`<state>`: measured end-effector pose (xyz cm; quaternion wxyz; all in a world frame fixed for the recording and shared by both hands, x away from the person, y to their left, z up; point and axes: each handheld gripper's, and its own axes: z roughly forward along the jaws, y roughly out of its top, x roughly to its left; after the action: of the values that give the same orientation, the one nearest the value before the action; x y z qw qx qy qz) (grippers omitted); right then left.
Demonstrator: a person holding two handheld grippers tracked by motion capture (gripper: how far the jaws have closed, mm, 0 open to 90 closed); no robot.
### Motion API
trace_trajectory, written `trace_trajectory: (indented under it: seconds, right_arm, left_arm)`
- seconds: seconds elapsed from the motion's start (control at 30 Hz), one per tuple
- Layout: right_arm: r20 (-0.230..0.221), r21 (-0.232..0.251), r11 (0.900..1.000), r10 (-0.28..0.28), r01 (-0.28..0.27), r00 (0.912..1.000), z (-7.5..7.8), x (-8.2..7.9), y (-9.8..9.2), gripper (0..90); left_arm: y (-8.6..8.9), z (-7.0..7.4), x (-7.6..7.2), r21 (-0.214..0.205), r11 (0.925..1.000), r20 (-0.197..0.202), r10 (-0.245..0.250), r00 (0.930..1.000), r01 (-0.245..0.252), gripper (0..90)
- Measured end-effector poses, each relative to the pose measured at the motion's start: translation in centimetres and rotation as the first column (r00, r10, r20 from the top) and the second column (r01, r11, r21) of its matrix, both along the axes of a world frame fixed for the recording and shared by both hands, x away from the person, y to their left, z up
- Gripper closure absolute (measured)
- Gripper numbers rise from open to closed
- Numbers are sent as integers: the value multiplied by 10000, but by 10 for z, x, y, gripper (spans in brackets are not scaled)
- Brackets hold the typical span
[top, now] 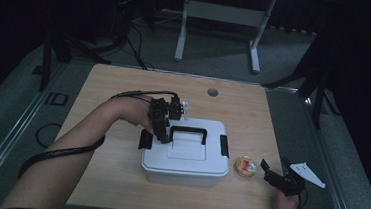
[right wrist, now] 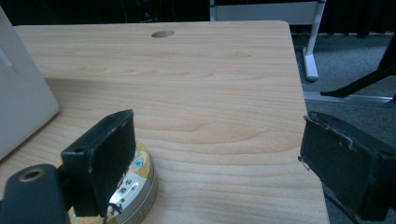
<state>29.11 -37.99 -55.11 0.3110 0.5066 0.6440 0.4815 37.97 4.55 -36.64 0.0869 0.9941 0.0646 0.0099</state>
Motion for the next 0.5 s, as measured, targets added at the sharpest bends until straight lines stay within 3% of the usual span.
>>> trace_trajectory:
  seconds: [0.17,0.4,0.5]
  right_arm:
    - [-8,34,10000,36,-36,10000,0,0,0,100]
    - [-30,55,10000,54,-53,10000,0,0,0,100]
    - [-36,61,10000,64,-64,10000,0,0,0,100]
  left_arm:
    - [-5,-1,2,138,9999,-76,70,9999,-69,434]
    - [-15,-5,4,814,9967,-96,16,10000,-8,595]
    - [-18,-4,3,840,9964,-246,-74,9997,94,664]
